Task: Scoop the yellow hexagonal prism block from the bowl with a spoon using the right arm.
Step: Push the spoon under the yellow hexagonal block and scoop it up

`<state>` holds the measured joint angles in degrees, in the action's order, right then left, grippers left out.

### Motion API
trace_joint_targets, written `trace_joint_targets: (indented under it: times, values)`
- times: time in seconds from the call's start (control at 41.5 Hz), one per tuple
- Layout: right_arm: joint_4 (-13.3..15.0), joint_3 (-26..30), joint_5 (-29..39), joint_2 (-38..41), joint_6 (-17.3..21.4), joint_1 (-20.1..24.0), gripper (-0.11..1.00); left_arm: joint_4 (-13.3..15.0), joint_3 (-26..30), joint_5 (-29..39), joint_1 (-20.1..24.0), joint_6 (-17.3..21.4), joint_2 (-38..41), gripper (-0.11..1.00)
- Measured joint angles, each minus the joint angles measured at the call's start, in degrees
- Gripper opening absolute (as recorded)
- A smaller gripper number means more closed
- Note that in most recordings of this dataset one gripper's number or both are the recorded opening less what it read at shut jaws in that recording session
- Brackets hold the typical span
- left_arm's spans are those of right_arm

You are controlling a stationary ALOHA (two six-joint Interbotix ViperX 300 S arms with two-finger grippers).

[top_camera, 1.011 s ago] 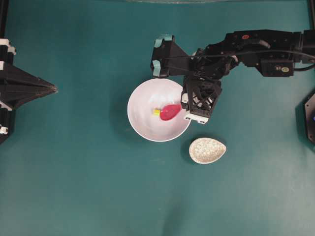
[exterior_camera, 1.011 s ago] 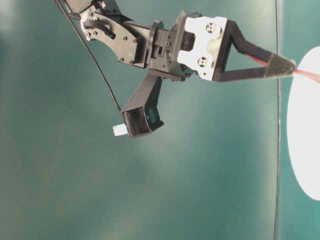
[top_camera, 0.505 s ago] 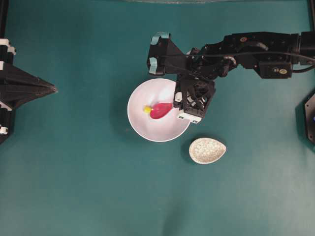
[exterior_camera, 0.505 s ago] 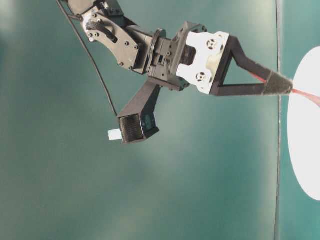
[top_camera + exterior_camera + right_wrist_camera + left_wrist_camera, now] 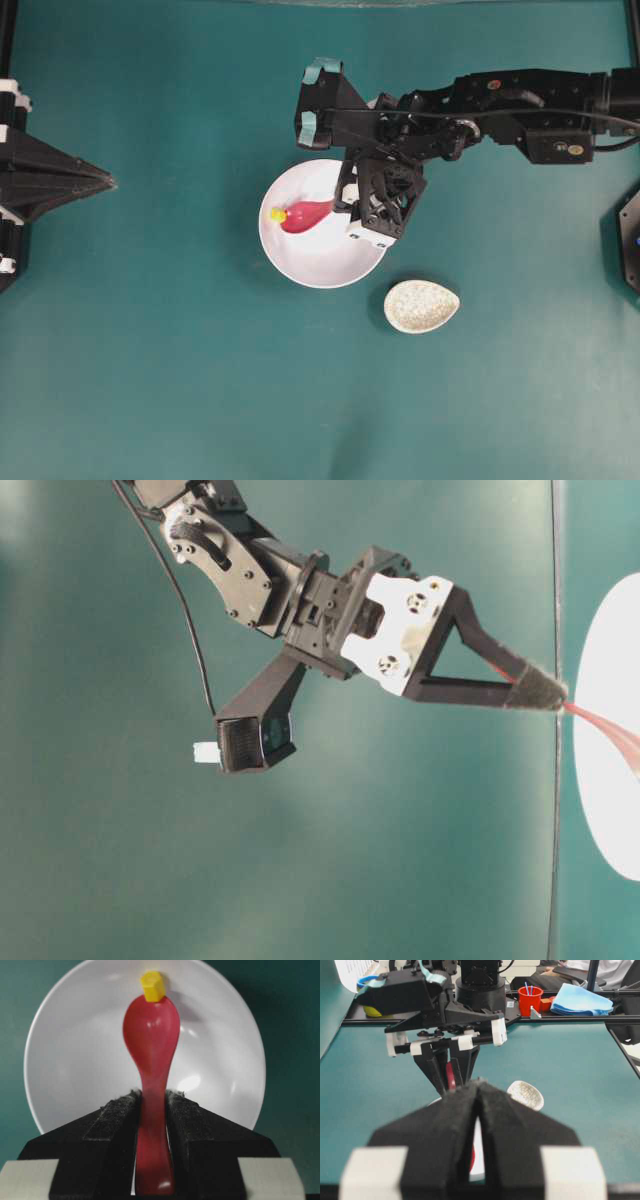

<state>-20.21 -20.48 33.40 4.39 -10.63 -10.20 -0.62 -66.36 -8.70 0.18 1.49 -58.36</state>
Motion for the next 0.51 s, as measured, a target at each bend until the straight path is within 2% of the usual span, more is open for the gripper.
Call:
trace_joint_targets:
  times: [0.241, 0.505]
  values:
    - [0.0, -2.9, -4.66, -0.62, 0.0, 0.26, 0.24, -0.09, 0.0, 0.0, 0.0, 0.0, 0.0, 0.01]
    - [-1.23, -8.7, -11.69, -4.39, 0.26, 0.97, 0.24, 0.0, 0.0, 0.09, 0.0, 0.0, 0.0, 0.01]
